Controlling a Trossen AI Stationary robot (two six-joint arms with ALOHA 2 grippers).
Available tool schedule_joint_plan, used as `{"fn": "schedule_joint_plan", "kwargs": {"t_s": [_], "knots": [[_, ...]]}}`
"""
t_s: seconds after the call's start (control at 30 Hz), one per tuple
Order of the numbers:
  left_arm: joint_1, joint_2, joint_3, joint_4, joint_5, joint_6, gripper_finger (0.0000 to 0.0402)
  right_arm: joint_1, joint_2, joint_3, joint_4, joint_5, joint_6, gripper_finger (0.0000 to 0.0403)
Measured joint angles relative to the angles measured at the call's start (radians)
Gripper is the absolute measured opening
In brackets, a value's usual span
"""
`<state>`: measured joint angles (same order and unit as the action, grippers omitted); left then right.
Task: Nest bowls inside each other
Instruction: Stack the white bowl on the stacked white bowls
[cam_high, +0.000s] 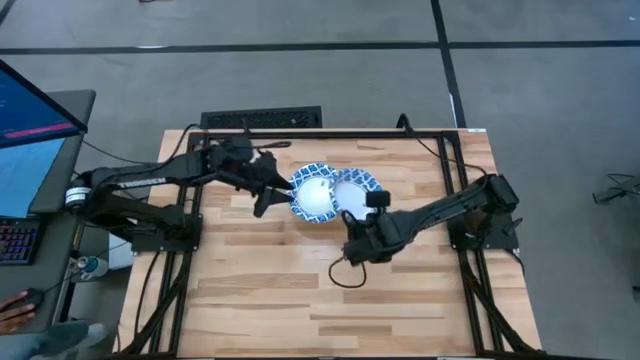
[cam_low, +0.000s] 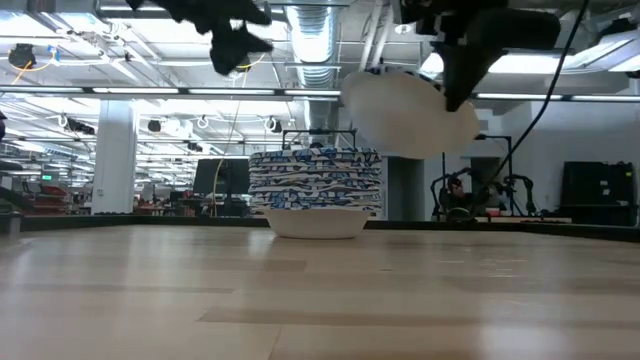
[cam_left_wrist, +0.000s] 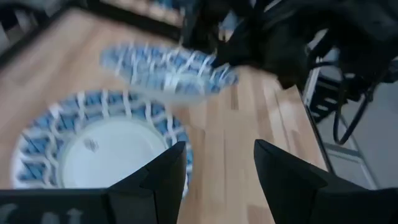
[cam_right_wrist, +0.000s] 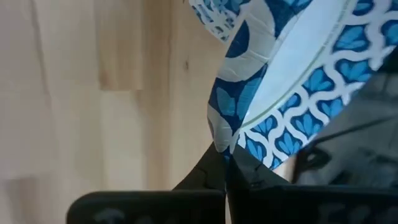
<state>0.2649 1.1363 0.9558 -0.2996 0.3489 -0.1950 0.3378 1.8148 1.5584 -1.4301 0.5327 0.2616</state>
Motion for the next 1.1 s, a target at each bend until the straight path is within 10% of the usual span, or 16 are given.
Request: {"fn": "schedule_joint_plan", "kwargs": {"t_s": [0.57,1.1], "knots": [[-0.155,-0.114,0.000,0.011,-0.204,-0.036,0.0181,-0.196,-0.024,0.000,0.310,0.026,-0.767,0.0006],[-0.172,-0.114,0.000,0.028,-0.260,-0.127,0.0181,-0.225,-0.024,-0.001,0.344,-0.043,-0.959,0.0048]]}}
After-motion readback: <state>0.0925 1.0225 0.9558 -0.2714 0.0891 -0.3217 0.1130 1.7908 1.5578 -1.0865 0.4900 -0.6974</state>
